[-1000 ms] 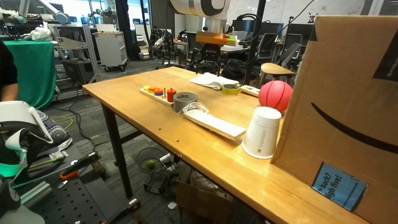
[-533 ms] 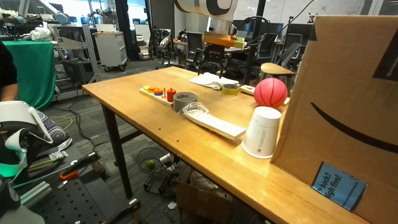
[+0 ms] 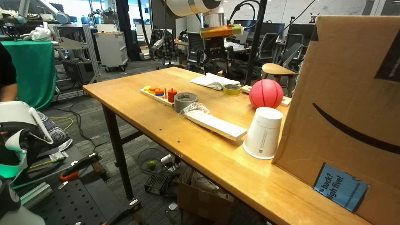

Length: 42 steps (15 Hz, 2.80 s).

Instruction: Push the ball to the right

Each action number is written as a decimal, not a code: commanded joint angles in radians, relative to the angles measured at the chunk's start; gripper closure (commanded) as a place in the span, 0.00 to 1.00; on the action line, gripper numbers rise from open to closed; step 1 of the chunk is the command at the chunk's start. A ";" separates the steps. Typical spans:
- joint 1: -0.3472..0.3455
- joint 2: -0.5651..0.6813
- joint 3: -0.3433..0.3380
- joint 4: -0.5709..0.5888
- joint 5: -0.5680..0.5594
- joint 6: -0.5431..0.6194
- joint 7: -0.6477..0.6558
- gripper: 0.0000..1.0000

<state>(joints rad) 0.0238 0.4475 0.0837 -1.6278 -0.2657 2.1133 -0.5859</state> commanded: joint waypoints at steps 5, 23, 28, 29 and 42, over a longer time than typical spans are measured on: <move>0.083 0.017 -0.073 0.012 -0.290 -0.038 0.156 0.00; 0.067 0.093 -0.108 -0.004 -0.486 -0.229 0.331 0.00; 0.064 0.092 -0.122 -0.017 -0.508 -0.261 0.380 0.00; 0.064 0.097 -0.129 -0.019 -0.522 -0.276 0.392 0.00; 0.013 0.160 -0.151 -0.038 -0.599 -0.427 0.557 0.00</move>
<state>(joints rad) 0.0413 0.5929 -0.0764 -1.6786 -0.8487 1.7032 -0.0520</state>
